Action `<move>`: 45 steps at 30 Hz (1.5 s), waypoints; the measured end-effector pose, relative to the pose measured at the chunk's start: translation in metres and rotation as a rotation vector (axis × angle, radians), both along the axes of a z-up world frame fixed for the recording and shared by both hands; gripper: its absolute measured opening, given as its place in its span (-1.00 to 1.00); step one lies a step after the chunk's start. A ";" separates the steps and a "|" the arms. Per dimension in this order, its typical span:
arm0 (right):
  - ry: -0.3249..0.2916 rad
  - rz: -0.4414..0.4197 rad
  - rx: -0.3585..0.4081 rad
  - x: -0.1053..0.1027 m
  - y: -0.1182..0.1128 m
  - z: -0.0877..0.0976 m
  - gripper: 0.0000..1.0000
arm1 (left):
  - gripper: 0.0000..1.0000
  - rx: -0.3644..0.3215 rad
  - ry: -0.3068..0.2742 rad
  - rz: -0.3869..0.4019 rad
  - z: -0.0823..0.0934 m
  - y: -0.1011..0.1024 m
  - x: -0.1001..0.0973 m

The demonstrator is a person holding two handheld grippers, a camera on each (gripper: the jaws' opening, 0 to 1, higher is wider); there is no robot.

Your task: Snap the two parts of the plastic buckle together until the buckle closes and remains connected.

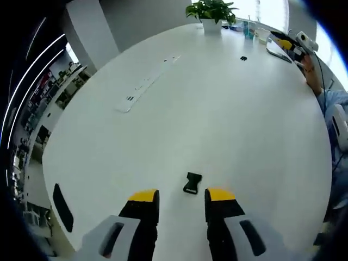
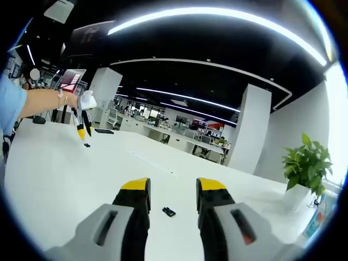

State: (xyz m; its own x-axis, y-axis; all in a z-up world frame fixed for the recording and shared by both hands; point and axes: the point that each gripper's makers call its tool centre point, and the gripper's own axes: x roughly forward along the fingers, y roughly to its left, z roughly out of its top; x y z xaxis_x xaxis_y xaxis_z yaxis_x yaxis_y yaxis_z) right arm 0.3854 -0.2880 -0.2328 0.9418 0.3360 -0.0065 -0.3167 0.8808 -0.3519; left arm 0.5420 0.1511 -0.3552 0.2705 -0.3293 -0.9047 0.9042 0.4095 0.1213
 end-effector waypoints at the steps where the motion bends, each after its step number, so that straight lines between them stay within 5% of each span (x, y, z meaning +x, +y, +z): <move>1: 0.000 0.000 -0.001 0.000 0.000 0.000 -0.33 | -0.34 0.008 0.006 -0.013 -0.002 -0.003 -0.001; 19: 0.014 -0.003 -0.009 -0.004 -0.001 -0.002 -0.34 | -0.56 0.159 0.113 -0.091 -0.022 -0.010 -0.009; 33: 0.024 -0.003 -0.010 -0.007 0.000 -0.003 -0.34 | -0.77 0.177 0.226 -0.113 -0.023 -0.011 -0.020; 45: 0.027 0.009 -0.011 -0.005 0.002 -0.004 -0.34 | -0.83 0.229 0.273 -0.098 -0.023 -0.011 -0.010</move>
